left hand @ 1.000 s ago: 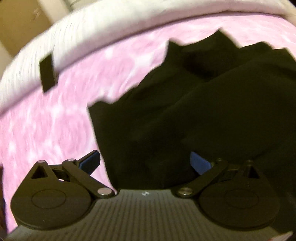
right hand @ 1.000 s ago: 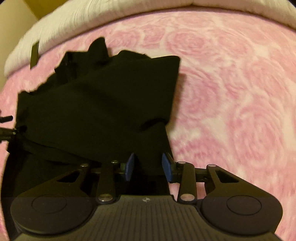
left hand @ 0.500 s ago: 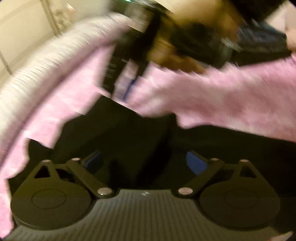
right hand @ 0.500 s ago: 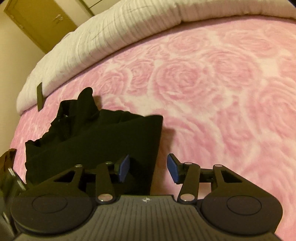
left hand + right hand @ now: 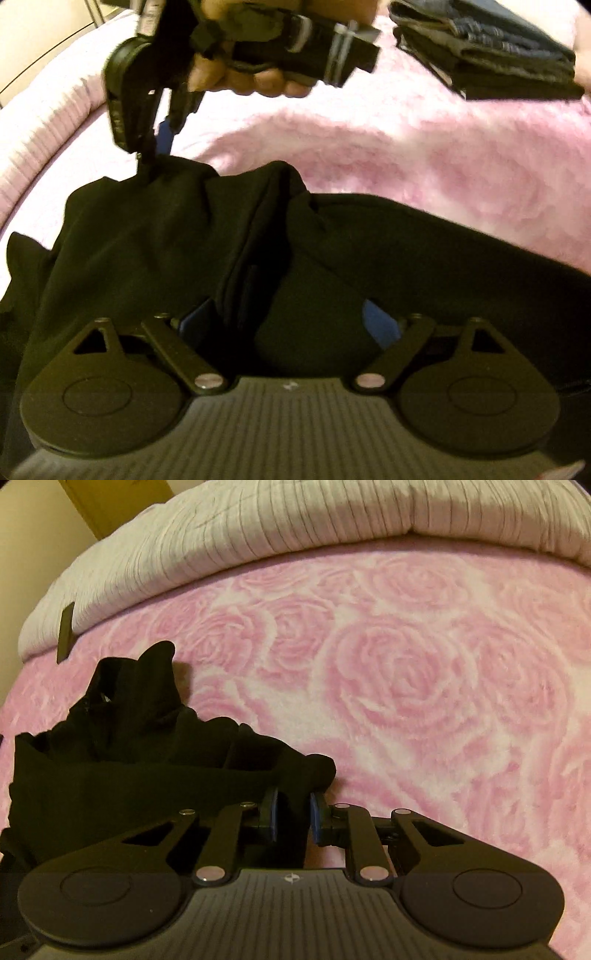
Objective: Fold clothes
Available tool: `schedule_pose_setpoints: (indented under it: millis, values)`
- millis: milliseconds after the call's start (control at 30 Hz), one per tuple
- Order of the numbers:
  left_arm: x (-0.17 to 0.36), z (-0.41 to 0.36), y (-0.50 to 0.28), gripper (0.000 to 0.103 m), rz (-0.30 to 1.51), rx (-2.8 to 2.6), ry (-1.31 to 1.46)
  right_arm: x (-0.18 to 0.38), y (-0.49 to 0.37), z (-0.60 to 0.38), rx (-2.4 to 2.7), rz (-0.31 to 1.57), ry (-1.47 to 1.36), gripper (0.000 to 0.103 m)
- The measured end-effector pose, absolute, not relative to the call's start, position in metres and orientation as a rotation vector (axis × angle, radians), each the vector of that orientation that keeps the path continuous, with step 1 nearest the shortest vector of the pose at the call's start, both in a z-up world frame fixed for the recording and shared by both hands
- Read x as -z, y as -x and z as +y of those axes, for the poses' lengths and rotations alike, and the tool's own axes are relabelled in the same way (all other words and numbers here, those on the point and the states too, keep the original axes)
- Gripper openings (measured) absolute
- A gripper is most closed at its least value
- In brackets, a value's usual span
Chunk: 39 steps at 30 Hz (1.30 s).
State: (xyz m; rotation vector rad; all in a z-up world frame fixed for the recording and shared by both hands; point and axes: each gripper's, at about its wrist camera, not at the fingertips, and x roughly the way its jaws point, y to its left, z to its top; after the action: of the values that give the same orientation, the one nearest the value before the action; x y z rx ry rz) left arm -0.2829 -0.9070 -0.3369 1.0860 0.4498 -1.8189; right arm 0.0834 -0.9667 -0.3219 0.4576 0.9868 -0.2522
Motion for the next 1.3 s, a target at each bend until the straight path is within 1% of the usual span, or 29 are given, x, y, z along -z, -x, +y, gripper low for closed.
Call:
schedule_pose_setpoints:
  millis: [133,200,333,433,633,867,1033,1067,1300]
  values:
    - [0.322,-0.902,0.261,0.087,0.498,1.712,-1.031,0.306,-0.072,-0.964,0.262,0.975,-0.426,0.031]
    - [0.316,-0.900,0.244,0.089,0.534,1.626,-1.007,0.296,-0.066,-0.962,0.281,0.973,-0.417,0.032]
    - [0.317,-0.900,0.213,0.089,0.611,1.460,-1.026,0.283,-0.039,-0.950,0.295,0.963,-0.456,0.037]
    - [0.326,-0.901,0.197,0.089,0.655,1.397,-1.037,0.287,-0.022,-0.930,0.268,0.991,-0.483,0.037]
    - [0.337,-0.897,0.176,0.090,0.719,1.334,-1.038,0.316,0.004,-0.902,0.248,1.106,-0.541,0.037]
    - [0.323,-0.877,0.157,0.092,0.701,1.313,-1.002,0.299,0.017,-0.888,0.279,1.154,-0.508,0.037]
    - [0.311,-0.860,0.128,0.094,0.689,1.240,-0.953,0.279,0.011,-0.879,0.292,1.100,-0.509,0.037]
    - [0.312,-0.857,0.122,0.094,0.697,1.225,-0.948,0.279,0.008,-0.877,0.291,1.099,-0.512,0.038]
    - [0.337,-0.844,0.086,0.094,0.839,1.157,-0.939,0.301,0.000,-0.867,0.335,1.176,-0.498,0.037]
